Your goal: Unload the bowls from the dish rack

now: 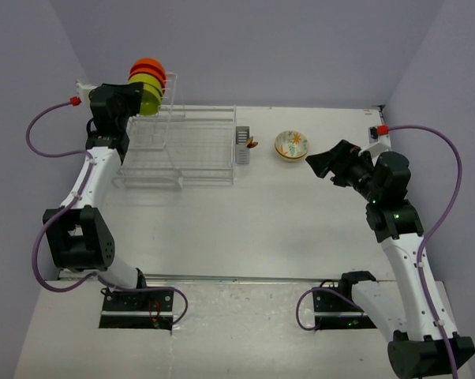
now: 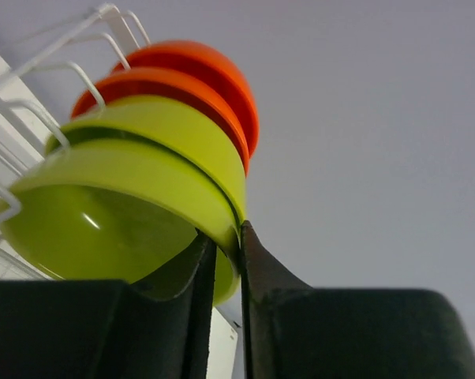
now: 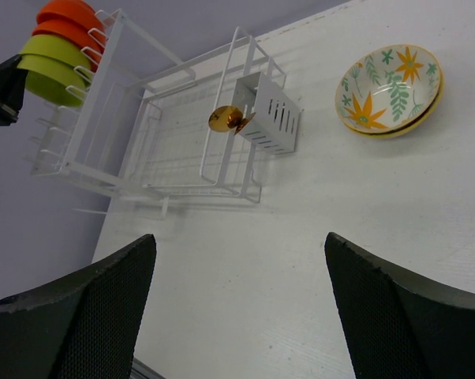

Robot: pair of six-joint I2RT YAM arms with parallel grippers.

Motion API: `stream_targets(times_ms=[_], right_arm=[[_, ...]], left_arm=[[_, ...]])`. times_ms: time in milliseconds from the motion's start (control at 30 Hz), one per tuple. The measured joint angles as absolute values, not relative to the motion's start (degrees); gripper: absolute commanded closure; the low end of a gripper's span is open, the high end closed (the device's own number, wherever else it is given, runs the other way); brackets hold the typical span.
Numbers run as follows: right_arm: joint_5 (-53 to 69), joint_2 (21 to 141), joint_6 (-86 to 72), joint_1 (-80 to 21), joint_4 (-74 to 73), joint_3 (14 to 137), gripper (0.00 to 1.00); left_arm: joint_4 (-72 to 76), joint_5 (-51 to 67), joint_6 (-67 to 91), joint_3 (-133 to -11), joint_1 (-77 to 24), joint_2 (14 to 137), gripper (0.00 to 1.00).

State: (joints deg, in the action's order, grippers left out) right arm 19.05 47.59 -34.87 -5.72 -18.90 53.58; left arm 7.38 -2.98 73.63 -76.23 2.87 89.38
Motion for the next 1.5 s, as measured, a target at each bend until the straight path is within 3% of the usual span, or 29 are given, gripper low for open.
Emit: stream_targets(times_ms=[100,600,1067,1133,1267,1333,1500], right_arm=[[19.05,47.59,-34.74,-5.72,-18.96,53.60,0.12],[19.03,46.89,-34.50,-5.72,-19.40,54.63,0.12],[18.94,46.61,-34.50,-5.72,-20.03,56.10,0.12],[18.59,47.42,-34.52,-5.72,-20.95,58.02,0.12],[16.40,51.86,-34.39,-5.69,-25.02,66.24,0.12],[15.31,54.46,-33.98,-5.65,-27.07,70.94,0.13],[12.23,58.50,-31.79,-5.54,-32.62,76.90,0.13]], left_arm=[[8.54,-1.10,74.67,-76.09,2.57,89.80,1.00],[16.03,-0.25,75.61,-70.00,2.79,86.04,1.00],[16.51,3.42,69.95,-66.41,1.34,71.50,1.00],[14.20,5.89,63.02,-72.12,-2.61,74.02,1.00],[0.69,13.78,39.88,-102.06,-21.04,91.35,1.00],[-6.02,16.80,29.04,-111.24,-30.04,98.28,1.00],[-19.66,20.27,5.98,-106.37,-44.56,104.07,1.00]])
